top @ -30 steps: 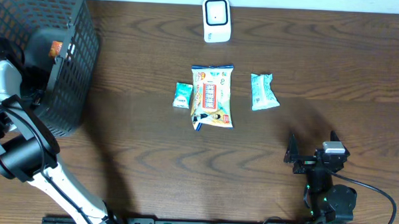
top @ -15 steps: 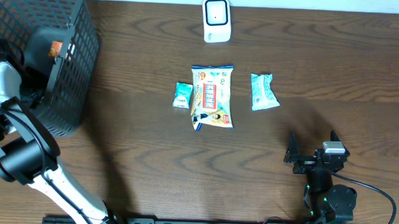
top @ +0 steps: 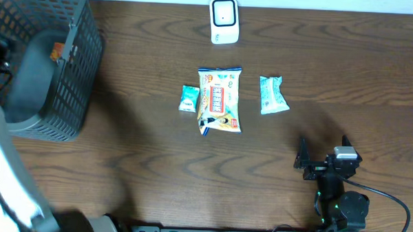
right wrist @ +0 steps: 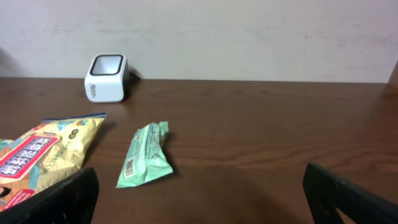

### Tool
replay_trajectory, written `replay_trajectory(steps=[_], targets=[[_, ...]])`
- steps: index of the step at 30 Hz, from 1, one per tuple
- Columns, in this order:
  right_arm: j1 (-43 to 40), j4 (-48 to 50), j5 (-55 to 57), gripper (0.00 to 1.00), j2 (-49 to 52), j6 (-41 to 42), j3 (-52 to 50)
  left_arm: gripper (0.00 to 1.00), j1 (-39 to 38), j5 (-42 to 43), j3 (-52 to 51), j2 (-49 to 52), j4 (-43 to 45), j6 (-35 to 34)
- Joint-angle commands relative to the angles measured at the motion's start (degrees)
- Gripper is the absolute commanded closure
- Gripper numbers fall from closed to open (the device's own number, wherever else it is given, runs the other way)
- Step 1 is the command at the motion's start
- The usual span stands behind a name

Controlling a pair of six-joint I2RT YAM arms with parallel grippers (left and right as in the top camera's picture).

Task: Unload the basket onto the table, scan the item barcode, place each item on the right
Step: 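Return the left gripper to the basket and grasp the dark green box, then present the dark green box to the scanner with the left gripper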

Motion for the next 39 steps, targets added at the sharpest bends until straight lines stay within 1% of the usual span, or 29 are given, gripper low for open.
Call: replay_trajectory(steps=[1,3,6,9,12,13,15,17,21,23,26,34,39], targets=[[0.0,-0.3,0.0,0.01,-0.4,-0.5,-0.1,0.66,-1.3,11.4,0.5,-8.8,1.8,-7.1],[0.0,-0.3,0.0,0.01,-0.4,-0.5,-0.1,0.66,-3.7,16.9,0.5,-12.4,3.0,-9.2],[0.0,-0.3,0.0,0.01,-0.4,-0.5,-0.1,0.66,-10.4,19.5,0.5,-15.6,3.8,-9.8],[0.0,-0.3,0.0,0.01,-0.4,-0.5,-0.1,0.66,-20.2,19.1,0.5,-16.5,3.7,-7.4],[0.0,-0.3,0.0,0.01,-0.4,-0.5,-0.1,0.66,-30.7,18.9,0.5,-15.1,3.7,-2.1],[0.0,-0.3,0.0,0.01,-0.4,-0.5,-0.1,0.67,-33.2,18.6,0.5,-14.5,3.7,-0.8],[0.0,-0.3,0.0,0.01,-0.4,-0.5,-0.1,0.66,-39.7,17.5,0.5,-12.4,3.6,4.2],[0.0,-0.3,0.0,0.01,-0.4,-0.5,-0.1,0.66,-45.4,14.5,0.5,-9.8,2.9,8.2],[0.0,-0.3,0.0,0.01,-0.4,-0.5,-0.1,0.66,-54.0,7.3,0.5,-3.8,1.1,12.0],[0.0,-0.3,0.0,0.01,-0.4,-0.5,-0.1,0.66,-57.5,3.9,0.5,0.1,0.2,12.0],[0.0,-0.3,0.0,0.01,-0.4,-0.5,-0.1,0.66,-60.6,1.7,0.5,5.4,-0.4,13.2],[0.0,-0.3,0.0,0.01,-0.4,-0.5,-0.1,0.66,-66.4,1.7,0.5,18.9,-0.6,13.4],[0.0,-0.3,0.0,0.01,-0.4,-0.5,-0.1,0.65,-69.7,1.7,0.5,25.9,2.2,13.4]])
